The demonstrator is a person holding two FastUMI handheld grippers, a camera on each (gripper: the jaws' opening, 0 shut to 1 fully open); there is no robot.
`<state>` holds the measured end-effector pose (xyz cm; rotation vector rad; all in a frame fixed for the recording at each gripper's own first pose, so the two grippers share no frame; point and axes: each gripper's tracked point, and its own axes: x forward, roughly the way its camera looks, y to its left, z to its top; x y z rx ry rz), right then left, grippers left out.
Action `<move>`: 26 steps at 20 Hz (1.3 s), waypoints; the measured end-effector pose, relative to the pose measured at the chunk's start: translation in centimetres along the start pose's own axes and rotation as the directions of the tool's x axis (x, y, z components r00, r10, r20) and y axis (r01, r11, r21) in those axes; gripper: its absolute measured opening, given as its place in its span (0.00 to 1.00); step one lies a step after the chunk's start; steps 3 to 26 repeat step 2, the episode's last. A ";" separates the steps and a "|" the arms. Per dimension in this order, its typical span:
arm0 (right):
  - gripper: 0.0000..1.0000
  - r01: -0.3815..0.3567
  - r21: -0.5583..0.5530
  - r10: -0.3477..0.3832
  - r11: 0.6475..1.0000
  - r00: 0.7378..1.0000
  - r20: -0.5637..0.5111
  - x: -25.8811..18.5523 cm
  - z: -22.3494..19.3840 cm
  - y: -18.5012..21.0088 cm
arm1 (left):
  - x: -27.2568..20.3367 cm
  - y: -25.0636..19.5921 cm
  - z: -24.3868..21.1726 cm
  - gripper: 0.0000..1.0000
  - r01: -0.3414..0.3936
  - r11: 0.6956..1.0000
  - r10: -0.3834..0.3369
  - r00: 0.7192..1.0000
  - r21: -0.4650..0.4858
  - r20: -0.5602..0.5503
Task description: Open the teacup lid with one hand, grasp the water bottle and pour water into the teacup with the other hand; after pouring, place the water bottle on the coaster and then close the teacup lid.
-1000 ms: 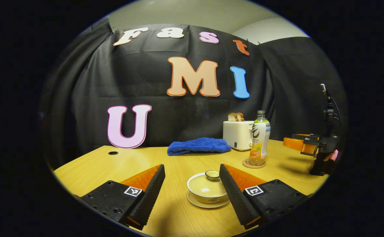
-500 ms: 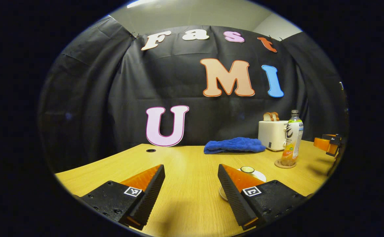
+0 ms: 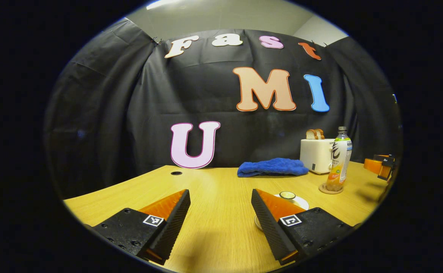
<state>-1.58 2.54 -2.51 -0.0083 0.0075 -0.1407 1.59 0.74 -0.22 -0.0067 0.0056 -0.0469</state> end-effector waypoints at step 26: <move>0.94 0.000 0.000 0.000 1.000 1.000 0.000 0.0 0.0 0.0 | 0.0 -0.1 0.0 0.95 0.000 1.000 0.000 1.000 0.000 -0.001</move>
